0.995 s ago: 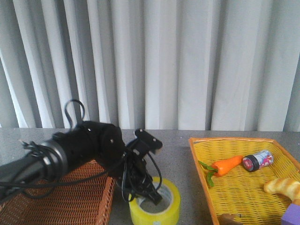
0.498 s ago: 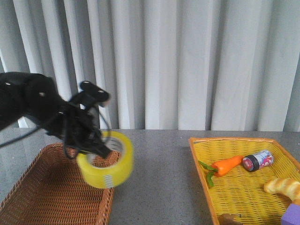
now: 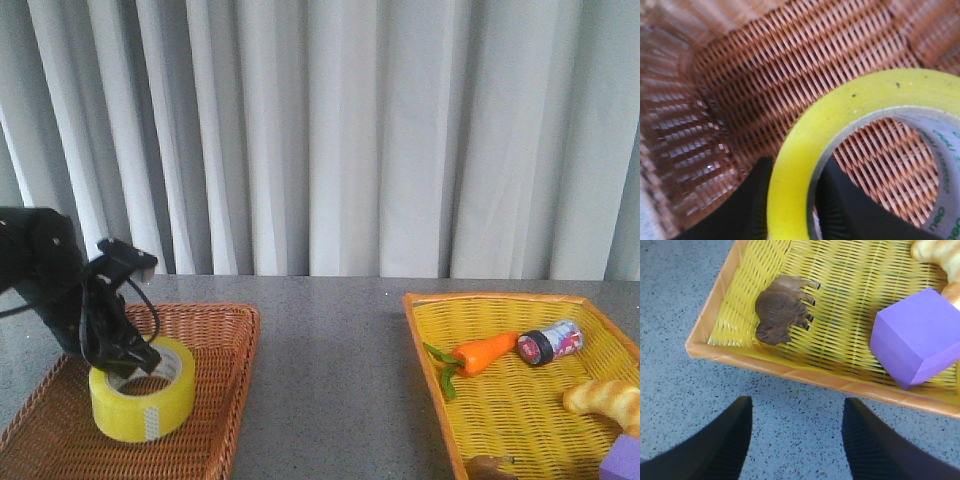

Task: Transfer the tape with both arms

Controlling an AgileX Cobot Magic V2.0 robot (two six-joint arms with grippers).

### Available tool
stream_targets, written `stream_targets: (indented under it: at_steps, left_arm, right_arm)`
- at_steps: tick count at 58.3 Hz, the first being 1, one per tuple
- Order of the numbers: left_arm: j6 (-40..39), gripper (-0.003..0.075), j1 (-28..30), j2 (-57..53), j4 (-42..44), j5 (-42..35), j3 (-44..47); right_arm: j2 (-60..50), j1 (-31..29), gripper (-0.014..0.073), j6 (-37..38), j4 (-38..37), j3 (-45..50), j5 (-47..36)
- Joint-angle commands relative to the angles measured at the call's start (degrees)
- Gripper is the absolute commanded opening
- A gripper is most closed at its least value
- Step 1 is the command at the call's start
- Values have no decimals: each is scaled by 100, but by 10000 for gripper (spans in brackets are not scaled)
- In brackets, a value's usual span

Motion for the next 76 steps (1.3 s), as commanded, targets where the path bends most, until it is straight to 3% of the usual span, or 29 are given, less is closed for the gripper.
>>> stream_targets:
  at_steps: [1, 8, 21, 28, 58, 76]
  left_arm:
    - [-42, 146, 3, -158, -147, -211, -173]
    - [-43, 178, 3, -150, -163, -164, -173]
    - [-43, 411, 3, -187, -143, -50, -178]
    - [-43, 484, 3, -353, -143, 68, -178]
    - [-963, 492, 3, -1771, -189, 571, -88]
    - [-1094, 492, 3, -3161, -189, -266, 1992]
  right_arm:
    - [-74, -41, 393, -26, -41, -141, -267]
    - [-74, -41, 393, -26, -41, -141, -267]
    - [-74, -41, 393, -26, -41, -141, -267]
    - [-74, -41, 393, -26, -41, -141, -267]
    - [-74, -41, 393, -26, -41, -141, -267]
    - [-74, -41, 393, -26, -41, -141, -267]
